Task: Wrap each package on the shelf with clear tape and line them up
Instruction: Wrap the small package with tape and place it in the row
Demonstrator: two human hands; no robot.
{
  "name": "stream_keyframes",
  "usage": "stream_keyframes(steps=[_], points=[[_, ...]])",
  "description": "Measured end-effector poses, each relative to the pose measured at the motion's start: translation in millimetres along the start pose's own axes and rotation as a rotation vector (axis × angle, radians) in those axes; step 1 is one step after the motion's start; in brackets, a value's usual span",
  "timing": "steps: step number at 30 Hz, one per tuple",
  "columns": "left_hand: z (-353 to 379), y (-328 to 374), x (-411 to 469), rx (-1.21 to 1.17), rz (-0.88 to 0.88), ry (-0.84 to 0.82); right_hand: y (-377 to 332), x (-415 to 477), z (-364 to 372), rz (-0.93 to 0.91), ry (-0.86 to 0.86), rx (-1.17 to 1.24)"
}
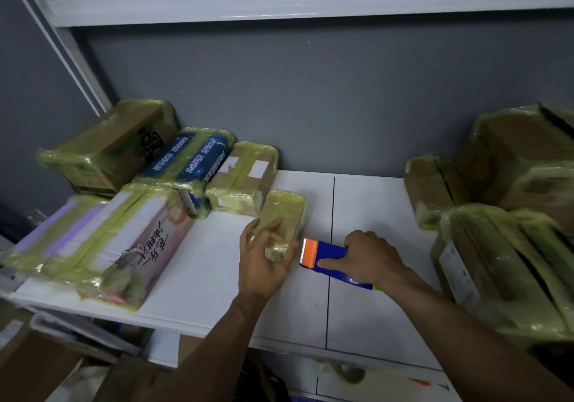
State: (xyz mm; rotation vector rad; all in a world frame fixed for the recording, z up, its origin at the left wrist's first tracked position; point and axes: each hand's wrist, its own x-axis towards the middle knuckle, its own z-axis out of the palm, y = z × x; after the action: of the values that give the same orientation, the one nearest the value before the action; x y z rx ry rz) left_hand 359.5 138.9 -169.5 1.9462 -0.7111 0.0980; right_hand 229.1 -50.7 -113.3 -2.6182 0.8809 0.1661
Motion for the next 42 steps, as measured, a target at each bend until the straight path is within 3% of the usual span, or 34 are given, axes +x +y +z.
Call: stream_keyframes(steps=[3, 8, 19, 36, 42], points=[[0, 8, 1, -0.053, -0.04, 0.075, 2, 2, 4, -0.006, -0.001, 0.001], [1, 17, 5, -0.052, -0.281, -0.03, 4, 3, 7, 0.003, 0.024, -0.008], [-3, 29, 10, 0.051, -0.325, -0.081, -11, 6, 10, 0.018, 0.051, -0.088], [-5, 34, 8, 0.097, -0.334, -0.086, -23, -11, 33, 0.05, 0.241, -0.146], [-8, 30, 5, 0.043, -0.375, -0.07, -12, -7, 30, 0.117, 0.257, -0.006]])
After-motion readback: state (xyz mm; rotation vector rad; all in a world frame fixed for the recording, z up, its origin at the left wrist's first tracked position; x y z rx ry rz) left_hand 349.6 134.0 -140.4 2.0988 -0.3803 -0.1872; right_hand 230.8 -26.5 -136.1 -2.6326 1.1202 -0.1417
